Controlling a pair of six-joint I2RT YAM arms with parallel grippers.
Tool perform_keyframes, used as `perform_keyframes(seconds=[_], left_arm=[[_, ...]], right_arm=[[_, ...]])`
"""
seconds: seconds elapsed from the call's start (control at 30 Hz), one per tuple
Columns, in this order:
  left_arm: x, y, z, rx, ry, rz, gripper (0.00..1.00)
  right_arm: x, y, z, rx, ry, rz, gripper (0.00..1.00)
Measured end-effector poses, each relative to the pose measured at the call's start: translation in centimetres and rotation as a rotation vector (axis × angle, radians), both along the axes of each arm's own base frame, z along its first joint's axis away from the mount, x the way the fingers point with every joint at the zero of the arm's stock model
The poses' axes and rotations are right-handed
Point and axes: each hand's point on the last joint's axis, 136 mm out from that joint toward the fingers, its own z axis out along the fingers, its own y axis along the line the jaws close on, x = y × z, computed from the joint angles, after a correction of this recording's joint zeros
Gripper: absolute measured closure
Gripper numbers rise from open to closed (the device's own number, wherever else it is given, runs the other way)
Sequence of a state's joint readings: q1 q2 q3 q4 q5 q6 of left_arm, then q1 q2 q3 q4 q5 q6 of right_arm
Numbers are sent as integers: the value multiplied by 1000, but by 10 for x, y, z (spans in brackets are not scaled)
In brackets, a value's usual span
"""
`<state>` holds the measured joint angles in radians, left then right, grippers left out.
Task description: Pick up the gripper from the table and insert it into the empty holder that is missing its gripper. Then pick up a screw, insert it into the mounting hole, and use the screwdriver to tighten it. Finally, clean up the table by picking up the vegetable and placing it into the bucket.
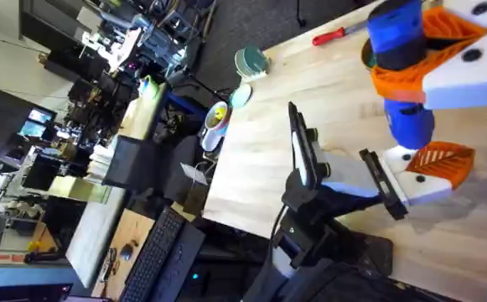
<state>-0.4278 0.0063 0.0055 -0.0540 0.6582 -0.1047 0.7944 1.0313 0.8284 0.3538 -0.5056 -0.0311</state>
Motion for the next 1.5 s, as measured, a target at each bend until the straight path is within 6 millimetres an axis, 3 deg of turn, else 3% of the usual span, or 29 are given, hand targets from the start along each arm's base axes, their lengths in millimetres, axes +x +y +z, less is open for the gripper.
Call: perform_keyframes(seconds=[0.37,0.7,0.93,1.1,1.17,1.23,1.5], left_arm=[[0,0,0,0,0,0,997],[0,0,0,0,0,0,997],[2,1,0,1,0,11,997],[3,2,0,1,-1,19,997],[3,2,0,1,-1,18,997],[3,2,0,1,-1,19,997],[3,2,0,1,-1,19,997]], right_arm=[[-7,-19,22,45,-33,-30,984],[-3,-15,-5,-48,0,-31,984],[23,-17,-23,-96,10,-81,984],[29,-29,-15,-72,-2,-86,984],[38,-49,-11,-76,-3,-149,984],[42,-54,-13,-83,7,-169,984],[38,-42,-6,-47,-32,-105,985]])
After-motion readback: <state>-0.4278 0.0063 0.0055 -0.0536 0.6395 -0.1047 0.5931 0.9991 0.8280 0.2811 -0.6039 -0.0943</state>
